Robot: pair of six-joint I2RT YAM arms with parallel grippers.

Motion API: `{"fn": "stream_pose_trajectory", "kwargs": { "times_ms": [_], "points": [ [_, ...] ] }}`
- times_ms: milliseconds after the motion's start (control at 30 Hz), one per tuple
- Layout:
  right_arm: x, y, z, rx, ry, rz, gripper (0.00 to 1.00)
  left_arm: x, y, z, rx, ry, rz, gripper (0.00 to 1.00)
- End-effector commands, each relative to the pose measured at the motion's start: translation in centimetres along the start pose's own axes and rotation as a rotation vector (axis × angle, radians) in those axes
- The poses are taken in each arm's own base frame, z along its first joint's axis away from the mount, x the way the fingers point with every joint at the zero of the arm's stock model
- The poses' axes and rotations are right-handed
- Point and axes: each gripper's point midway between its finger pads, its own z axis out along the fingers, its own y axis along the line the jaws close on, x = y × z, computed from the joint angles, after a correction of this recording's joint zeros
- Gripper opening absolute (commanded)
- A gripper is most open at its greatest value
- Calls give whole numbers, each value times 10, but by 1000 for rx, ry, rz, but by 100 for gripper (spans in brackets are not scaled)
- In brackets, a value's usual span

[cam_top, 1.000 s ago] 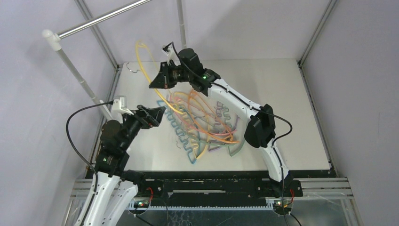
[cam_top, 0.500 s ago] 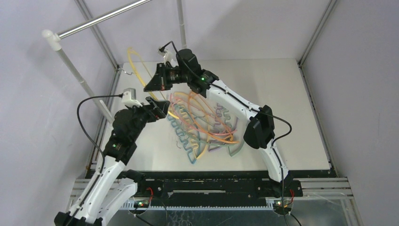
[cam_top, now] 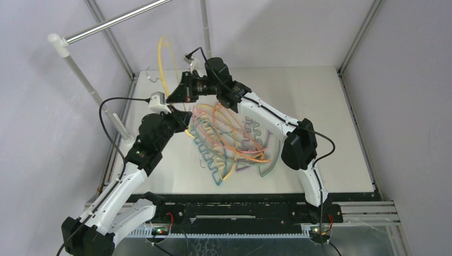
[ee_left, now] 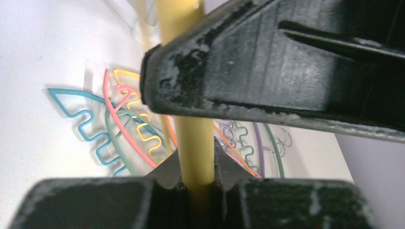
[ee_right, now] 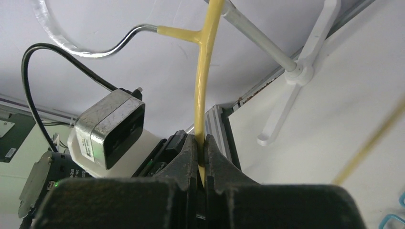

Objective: Organize the hangers

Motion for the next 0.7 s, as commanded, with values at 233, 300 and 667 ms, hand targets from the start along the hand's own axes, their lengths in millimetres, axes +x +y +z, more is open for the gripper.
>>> {"fn": "stream_pose_trajectory", "kwargs": {
  "times_ms": [233, 300, 667],
  "points": [
    [-26, 75, -61, -125, -42, -25, 0, -31, 27, -5, -186, -89, 51, 0],
    [-30, 72, -71, -124, -45, -5, 1, -35, 38, -10, -248, -105, 63, 0],
    [-43, 68, -137, -63, -110, -4, 73, -79, 59, -33, -475, -154, 155, 0]
  ]
}}
